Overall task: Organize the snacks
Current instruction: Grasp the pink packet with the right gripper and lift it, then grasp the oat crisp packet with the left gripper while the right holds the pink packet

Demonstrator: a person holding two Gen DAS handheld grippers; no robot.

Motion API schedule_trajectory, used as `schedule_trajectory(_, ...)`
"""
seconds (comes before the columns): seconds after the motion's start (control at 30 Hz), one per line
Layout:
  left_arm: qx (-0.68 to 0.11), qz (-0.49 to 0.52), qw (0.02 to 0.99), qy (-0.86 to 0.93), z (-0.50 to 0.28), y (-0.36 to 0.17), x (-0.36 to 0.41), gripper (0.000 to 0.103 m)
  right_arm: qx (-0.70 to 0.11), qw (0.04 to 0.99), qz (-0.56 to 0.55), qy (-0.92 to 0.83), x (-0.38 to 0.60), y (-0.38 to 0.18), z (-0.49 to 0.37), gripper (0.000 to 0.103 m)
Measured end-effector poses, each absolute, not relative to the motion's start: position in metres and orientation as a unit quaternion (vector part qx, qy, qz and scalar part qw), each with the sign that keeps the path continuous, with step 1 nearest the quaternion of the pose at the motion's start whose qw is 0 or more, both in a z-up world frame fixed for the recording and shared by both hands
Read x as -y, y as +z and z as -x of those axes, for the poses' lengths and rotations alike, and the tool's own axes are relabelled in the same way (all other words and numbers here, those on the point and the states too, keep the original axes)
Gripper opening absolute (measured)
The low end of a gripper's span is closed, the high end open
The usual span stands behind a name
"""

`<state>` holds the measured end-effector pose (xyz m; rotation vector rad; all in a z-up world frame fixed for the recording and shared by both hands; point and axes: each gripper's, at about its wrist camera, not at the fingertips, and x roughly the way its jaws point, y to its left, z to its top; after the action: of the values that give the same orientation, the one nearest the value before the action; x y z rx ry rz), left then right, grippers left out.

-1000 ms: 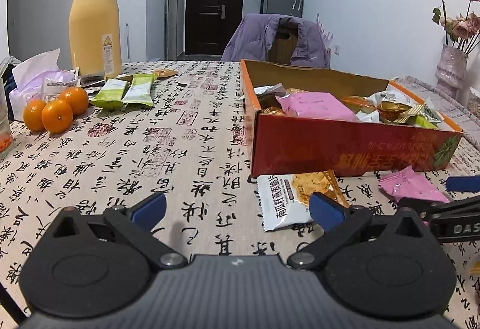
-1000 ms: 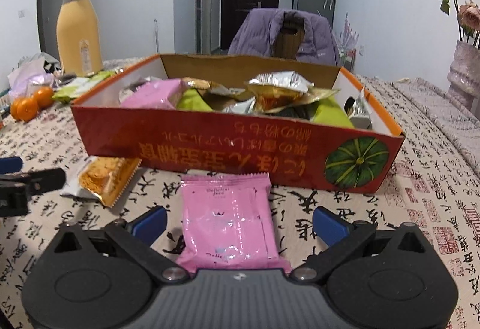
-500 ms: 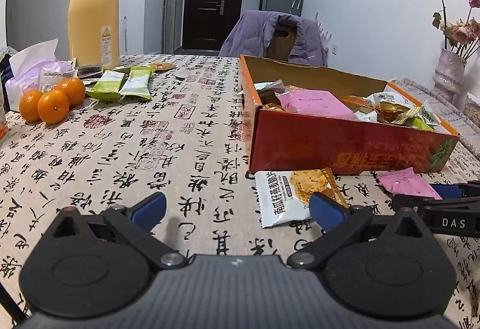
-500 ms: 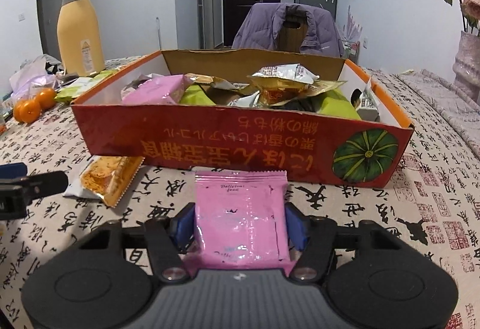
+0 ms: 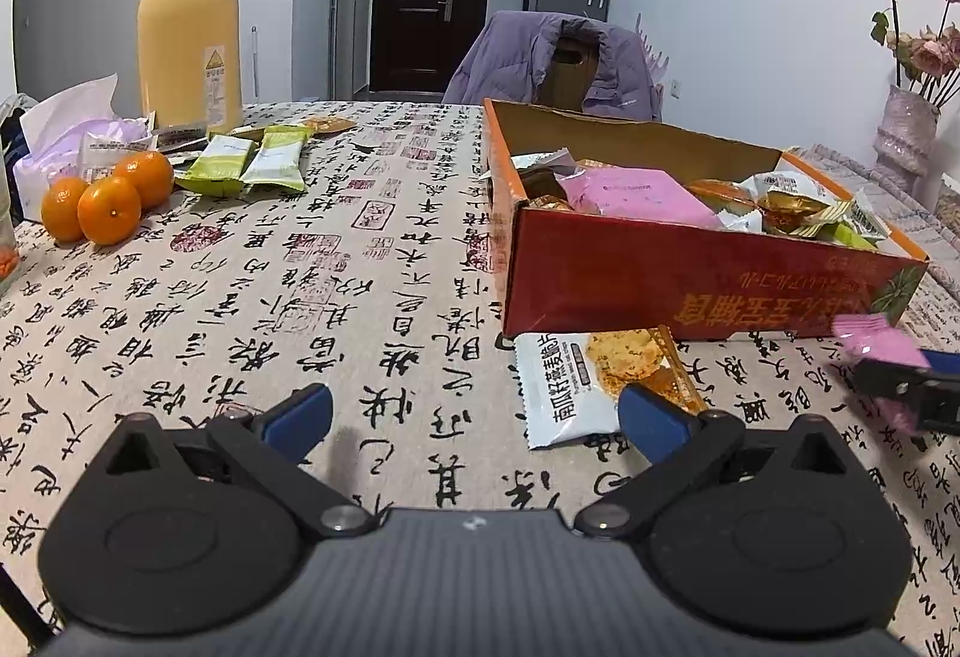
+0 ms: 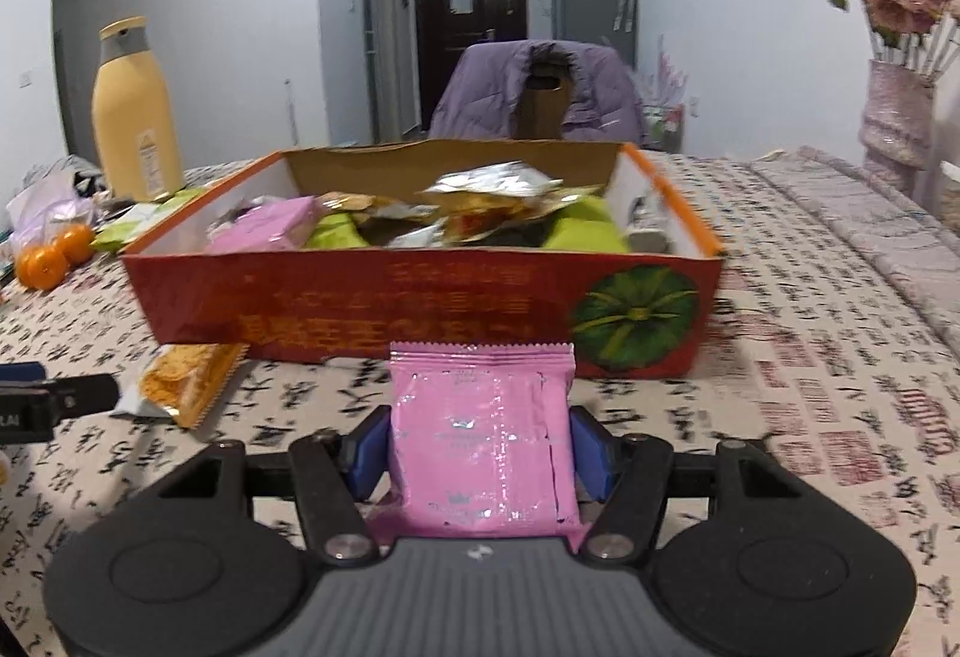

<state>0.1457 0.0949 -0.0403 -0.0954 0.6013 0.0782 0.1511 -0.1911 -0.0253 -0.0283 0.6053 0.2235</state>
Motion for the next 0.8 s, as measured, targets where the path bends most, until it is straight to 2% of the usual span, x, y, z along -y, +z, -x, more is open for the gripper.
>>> schedule_trajectory(0.47,-0.301,0.027,0.953,0.034,-0.152,-0.026,-0.073,0.103,-0.254,0.965,0.023,0.059,0.224,-0.025,-0.152,0.061)
schedule_trajectory(0.8,-0.336,0.023,0.941,0.031,-0.177,-0.032,-0.047,0.103,-0.231,0.971,0.025,0.064,0.221,-0.021,-0.146,0.061)
